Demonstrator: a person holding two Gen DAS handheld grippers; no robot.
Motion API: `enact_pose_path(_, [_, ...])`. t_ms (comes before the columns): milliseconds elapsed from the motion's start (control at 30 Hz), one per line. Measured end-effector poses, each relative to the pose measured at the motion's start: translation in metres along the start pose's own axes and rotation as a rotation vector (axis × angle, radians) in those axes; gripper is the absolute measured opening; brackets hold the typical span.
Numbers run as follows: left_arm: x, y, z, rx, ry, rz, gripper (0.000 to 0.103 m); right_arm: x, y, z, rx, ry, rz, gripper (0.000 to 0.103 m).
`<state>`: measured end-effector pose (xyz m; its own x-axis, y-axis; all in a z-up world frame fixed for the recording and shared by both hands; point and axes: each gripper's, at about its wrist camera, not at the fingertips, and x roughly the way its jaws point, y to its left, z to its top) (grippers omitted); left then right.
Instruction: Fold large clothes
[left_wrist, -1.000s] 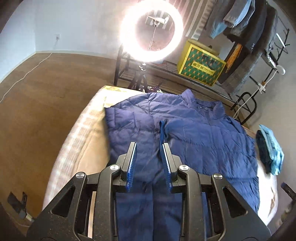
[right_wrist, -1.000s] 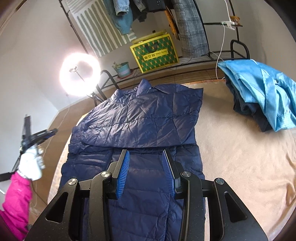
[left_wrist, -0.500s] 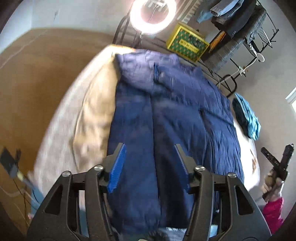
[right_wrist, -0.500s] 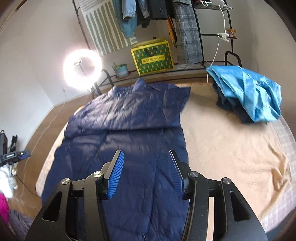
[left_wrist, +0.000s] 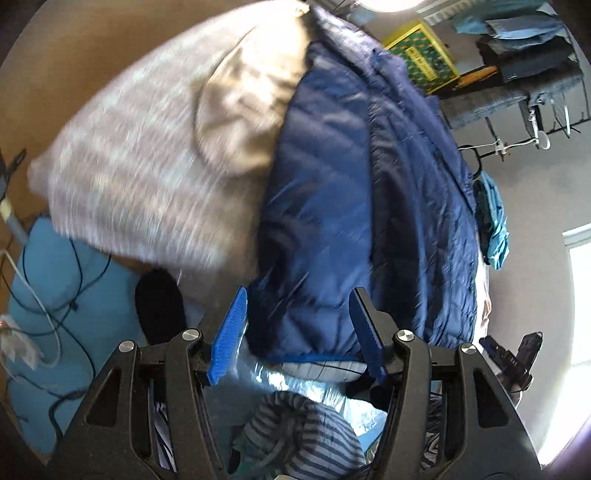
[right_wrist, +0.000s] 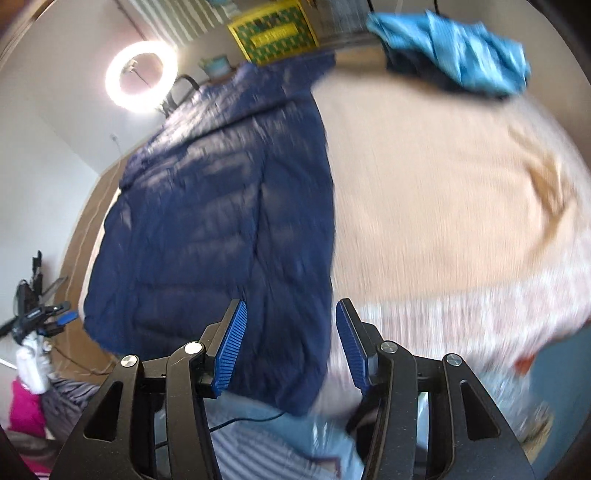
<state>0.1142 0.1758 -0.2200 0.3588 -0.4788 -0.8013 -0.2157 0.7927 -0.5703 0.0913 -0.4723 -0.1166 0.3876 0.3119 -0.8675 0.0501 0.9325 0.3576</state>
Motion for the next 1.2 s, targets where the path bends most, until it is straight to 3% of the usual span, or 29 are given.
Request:
enact_pose_path(167, [0.023,0.011,-0.007,-0.065,0.056,-0.043,0.059,0.013,-0.024,-0.022,0.111,0.068,0.057,0.05])
enact_pose_path(300, [0.034,0.015,-0.01,-0.105,0.065,-0.09,0.059,0.021,-0.026,-0.026,0.118,0.09,0.086,0.057])
enact_pose_path(567, [0.041,0.019,-0.013,-0.133,0.076,-0.137,0.058,0.043,-0.027,-0.035,0.147,0.168,0.171,0.057])
enact_pose_path(633, [0.041,0.019,-0.013,-0.121,0.08,-0.135,0.045,0.05,-0.023,-0.036,0.138,0.196,0.186,0.057])
enact_pose_path(667, [0.041,0.019,-0.013,-0.115,0.081,-0.129,0.032,0.053,-0.02,-0.037,0.13,0.212,0.196,0.057])
enact_pose_path(700, [0.04,0.019,-0.014,-0.113,0.081,-0.127,0.024,0.055,-0.017,-0.039,0.121,0.227,0.207,0.056])
enact_pose_path(767, [0.037,0.02,-0.015,-0.119,0.074,-0.139,0.014,0.057,-0.013,-0.04,0.109,0.241,0.221,0.042])
enact_pose_path(833, [0.031,0.019,-0.016,-0.113,0.056,-0.146,0.008,0.055,-0.012,-0.041,0.113,0.237,0.241,0.015])
enact_pose_path(867, [0.027,0.018,-0.016,-0.111,0.045,-0.154,0.006,0.052,-0.012,-0.041,0.118,0.228,0.255,0.01])
enact_pose_path(1200, [-0.048,-0.007,-0.004,-0.118,-0.144,-0.349,0.003,-0.008,-0.007,-0.032,0.165,0.029,0.378,0.003])
